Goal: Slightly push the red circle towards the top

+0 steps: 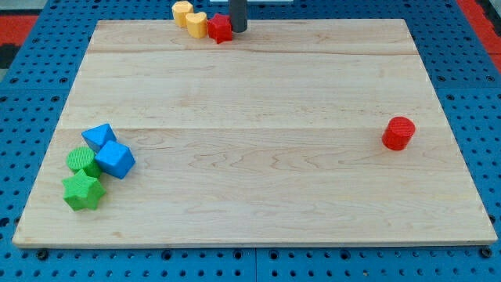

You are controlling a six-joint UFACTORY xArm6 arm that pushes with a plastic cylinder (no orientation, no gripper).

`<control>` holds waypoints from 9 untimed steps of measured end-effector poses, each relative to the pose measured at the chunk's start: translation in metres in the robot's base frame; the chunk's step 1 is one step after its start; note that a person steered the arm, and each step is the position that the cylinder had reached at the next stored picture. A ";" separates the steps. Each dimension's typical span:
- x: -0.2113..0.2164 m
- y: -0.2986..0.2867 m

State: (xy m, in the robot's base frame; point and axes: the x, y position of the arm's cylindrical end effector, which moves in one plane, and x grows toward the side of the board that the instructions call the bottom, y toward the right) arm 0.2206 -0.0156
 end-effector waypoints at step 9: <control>0.317 0.186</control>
State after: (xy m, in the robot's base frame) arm 0.5374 0.1700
